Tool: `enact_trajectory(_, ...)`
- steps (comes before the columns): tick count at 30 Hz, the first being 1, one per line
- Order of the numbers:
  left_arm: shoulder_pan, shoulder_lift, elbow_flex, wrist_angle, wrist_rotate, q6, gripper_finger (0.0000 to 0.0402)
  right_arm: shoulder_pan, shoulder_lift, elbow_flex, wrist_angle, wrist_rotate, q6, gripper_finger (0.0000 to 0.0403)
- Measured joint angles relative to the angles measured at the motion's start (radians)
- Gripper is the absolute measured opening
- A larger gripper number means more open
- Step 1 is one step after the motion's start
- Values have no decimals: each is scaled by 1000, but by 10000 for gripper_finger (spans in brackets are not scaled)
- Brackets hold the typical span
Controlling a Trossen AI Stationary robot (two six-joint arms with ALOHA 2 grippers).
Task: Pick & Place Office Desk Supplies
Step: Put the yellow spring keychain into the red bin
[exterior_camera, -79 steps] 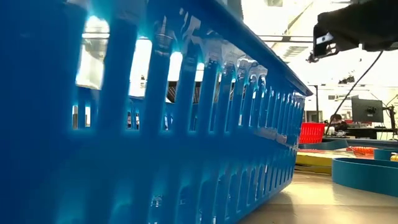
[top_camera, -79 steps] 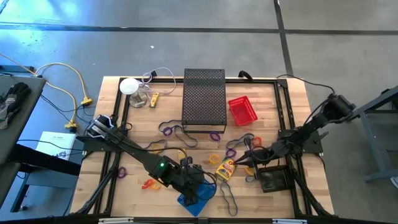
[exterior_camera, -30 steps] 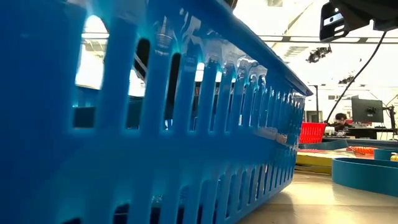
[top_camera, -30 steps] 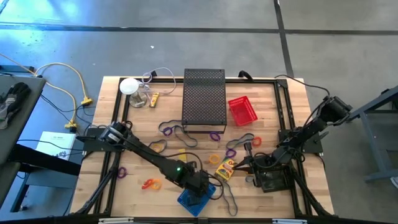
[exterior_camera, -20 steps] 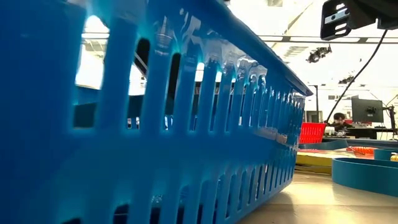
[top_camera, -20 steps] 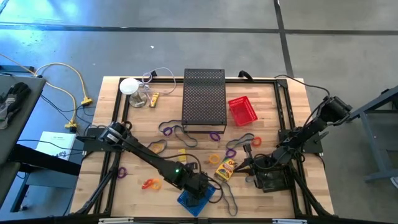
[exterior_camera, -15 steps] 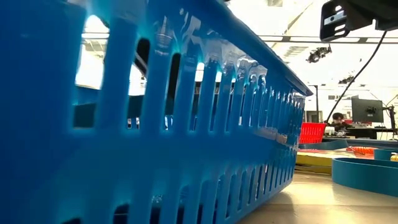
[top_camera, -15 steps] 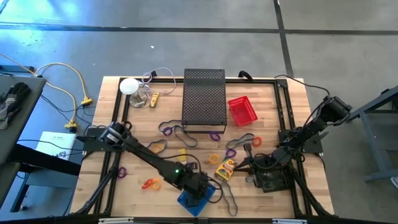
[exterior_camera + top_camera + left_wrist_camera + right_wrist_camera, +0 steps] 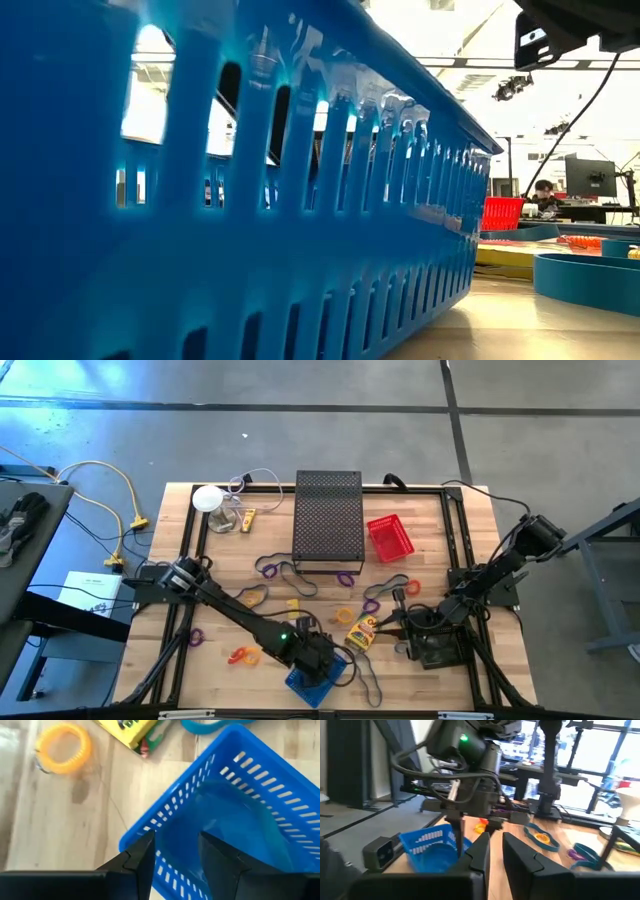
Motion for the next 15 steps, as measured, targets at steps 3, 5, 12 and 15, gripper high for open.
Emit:
enact_trajectory(3, -8, -23, 1, -7, -43, 4, 141, 2, 0, 11, -3, 49, -54, 66)
enact_trajectory(5, -11, -52, 2, -3, -76, 9, 141, 10, 0, 41, -17, 107, -86, 81)
enact_trajectory(12, -29, -176, 3, -47, -159, 50, 141, 11, -1, 305, -646, 387, 53, 121)
enact_trajectory(15, -48, -236, 3, -139, -159, 12, 141, -29, 0, 458, -1043, 252, 316, 125)
